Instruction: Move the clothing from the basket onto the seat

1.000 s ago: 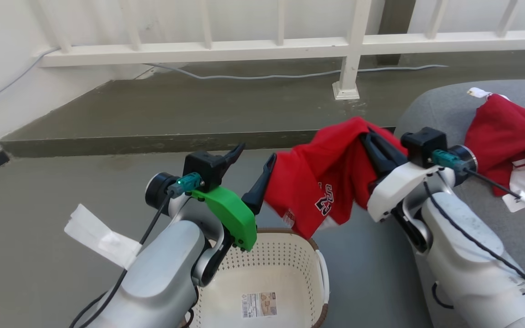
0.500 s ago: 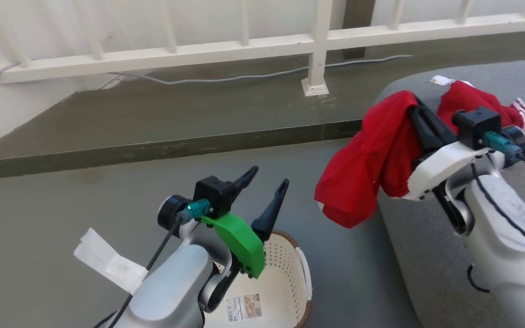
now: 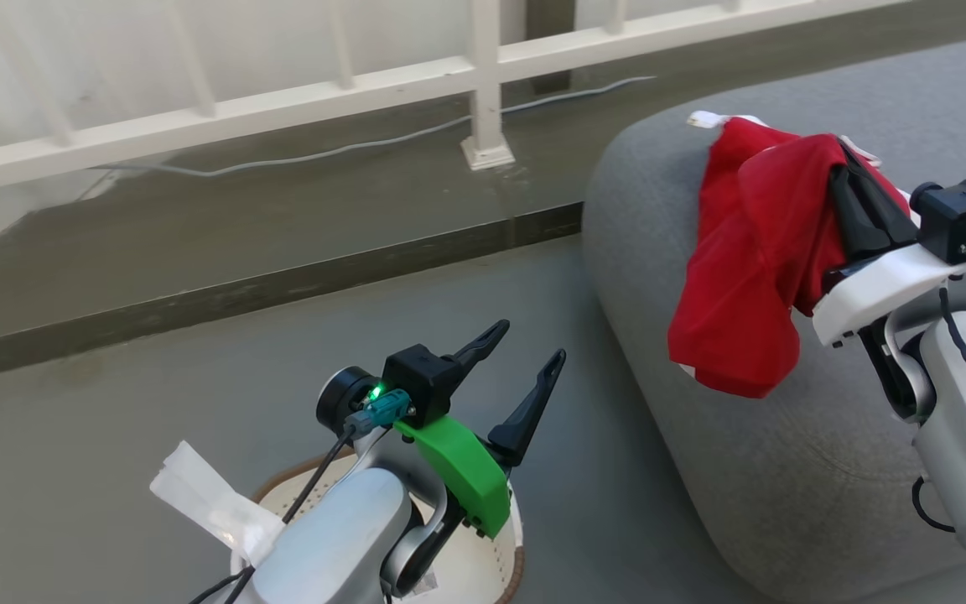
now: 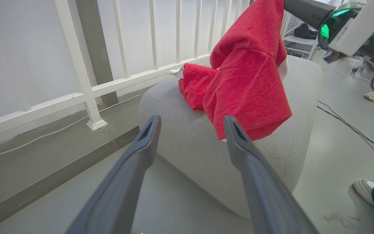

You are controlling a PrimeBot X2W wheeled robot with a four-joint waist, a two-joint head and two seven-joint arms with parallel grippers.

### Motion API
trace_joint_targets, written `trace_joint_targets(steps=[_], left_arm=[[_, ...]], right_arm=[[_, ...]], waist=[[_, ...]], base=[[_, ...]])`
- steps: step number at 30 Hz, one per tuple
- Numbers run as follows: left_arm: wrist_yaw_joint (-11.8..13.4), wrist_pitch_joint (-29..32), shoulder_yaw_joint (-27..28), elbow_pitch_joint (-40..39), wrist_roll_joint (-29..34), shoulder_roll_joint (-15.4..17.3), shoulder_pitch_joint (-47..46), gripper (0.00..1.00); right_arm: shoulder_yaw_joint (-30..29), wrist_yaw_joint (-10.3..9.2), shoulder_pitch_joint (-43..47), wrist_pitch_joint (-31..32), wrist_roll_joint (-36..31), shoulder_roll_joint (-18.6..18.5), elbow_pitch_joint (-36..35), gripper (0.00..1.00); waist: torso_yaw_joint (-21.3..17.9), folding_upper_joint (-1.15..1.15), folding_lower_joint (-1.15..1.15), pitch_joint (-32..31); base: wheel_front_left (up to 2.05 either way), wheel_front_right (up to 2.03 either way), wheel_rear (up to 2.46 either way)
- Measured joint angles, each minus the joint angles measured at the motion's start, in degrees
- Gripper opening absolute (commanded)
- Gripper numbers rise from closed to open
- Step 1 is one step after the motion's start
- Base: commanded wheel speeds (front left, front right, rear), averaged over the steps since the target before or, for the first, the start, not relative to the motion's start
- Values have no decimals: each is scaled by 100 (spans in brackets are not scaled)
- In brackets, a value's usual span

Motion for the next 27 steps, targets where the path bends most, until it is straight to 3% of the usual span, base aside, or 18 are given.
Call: trace_joint_targets(steps=[15,27], left_arm=[[26,-33,-144,-216,90,-1,21,100],[26,86,-248,-364,313,4,-13,100]], right_arm=[[-309,-103,331,-1,85,-169,-425,0],[-659,-244,406,-1,282,-267,-662,0]], waist=[[-964,0,0,253],[-1100,0,0,700]], base=[[0,0,0],[0,0,0]])
